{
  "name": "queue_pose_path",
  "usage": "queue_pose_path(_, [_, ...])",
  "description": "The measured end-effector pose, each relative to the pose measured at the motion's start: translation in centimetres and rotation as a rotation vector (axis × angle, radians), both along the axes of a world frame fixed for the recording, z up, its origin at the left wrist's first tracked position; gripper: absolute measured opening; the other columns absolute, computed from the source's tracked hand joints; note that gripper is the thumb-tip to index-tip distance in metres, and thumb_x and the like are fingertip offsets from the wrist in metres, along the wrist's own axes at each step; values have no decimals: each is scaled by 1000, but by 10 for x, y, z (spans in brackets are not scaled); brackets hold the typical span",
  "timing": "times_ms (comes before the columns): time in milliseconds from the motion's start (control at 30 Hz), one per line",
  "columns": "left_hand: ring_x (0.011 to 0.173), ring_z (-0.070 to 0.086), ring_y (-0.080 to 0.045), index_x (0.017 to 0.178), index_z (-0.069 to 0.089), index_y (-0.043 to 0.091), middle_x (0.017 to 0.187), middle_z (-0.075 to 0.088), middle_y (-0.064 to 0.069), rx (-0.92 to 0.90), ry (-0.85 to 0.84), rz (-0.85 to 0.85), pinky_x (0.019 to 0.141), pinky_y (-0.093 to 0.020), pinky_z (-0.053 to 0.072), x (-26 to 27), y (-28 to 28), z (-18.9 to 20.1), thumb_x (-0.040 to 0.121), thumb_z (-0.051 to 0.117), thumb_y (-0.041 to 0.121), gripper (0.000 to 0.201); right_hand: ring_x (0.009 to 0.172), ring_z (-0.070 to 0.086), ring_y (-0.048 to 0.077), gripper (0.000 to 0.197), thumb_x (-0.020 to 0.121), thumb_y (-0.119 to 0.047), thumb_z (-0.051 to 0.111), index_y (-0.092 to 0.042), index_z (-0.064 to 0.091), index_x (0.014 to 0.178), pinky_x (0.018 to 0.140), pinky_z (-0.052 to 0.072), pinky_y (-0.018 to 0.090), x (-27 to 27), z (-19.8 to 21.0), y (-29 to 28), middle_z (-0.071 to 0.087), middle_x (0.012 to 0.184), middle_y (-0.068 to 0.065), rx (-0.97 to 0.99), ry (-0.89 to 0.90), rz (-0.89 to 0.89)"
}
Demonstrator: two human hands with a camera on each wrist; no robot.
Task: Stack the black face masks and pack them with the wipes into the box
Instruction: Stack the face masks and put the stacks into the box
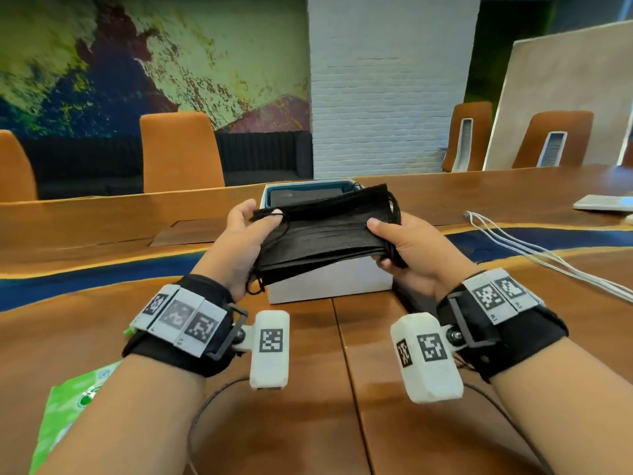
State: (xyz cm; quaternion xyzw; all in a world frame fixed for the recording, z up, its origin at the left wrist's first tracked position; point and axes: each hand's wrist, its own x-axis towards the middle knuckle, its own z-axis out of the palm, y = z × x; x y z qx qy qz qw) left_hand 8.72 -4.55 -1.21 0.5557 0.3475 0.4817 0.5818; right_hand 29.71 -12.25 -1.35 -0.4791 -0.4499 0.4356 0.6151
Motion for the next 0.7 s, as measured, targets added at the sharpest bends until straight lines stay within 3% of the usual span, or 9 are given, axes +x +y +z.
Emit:
queue_pose_path(100, [82,72,-21,135,40,24,112,65,-7,-32,-90,-188,48,-24,53,-4,-4,10,80,64,34,60,55,54,9,6,97,-17,52,-19,56,95,42,40,16,3,17,0,60,78,2,41,20,-71])
queue_pose_path(200, [76,72,-16,123,49,17,104,72,-4,17,-15,-264,38,-13,45,-3,-6,25,85,61,23,40,60,61,10,7,98,-21,51,-22,58,98,46,45,18,-1,30,2,65,78,-1,31,-74,-76])
queue_pose_path(333, [74,72,-14,122,47,13,108,69,-9,38,22,-199,40,-10,46,-1,3,45,94,54,9,29,87,65,17,15,97,-19,51,-21,55,111,58,57,23,-6,43,7,67,98,1,-2,-59,-9])
queue_pose_path(467, [61,61,-10,121,47,11,105,60,-10,71,129,-60,45,-15,48,0,20,55,96,55,17,27,80,62,15,13,98,-6,48,-14,57,95,55,56,18,-9,59,24,63,92,5,16,32,-49])
queue_pose_path(500, [63,57,-11,118,49,12,99,59,-8,86,170,-42,49,-18,49,1,23,56,97,53,25,25,77,62,15,14,97,-5,47,-13,56,91,53,55,16,-7,65,31,63,90,5,24,40,-73])
queue_pose_path(567, [79,54,-15,115,51,15,97,57,-4,102,222,26,70,-28,49,2,31,58,98,44,42,33,76,62,16,13,97,-4,48,-9,55,88,48,52,14,0,77,49,61,92,9,24,81,-110])
queue_pose_path(633, [106,53,-21,129,49,16,117,56,-5,72,272,112,93,-39,43,2,45,54,98,37,50,47,71,63,17,13,97,-4,47,-4,51,85,44,49,14,12,88,71,59,90,13,8,148,-147])
queue_pose_path(700, [130,41,-27,141,39,14,142,44,-8,26,396,128,107,-45,33,2,57,46,99,37,48,55,53,65,14,13,98,-5,46,-3,49,86,40,47,14,23,98,93,60,87,15,-26,162,-164])
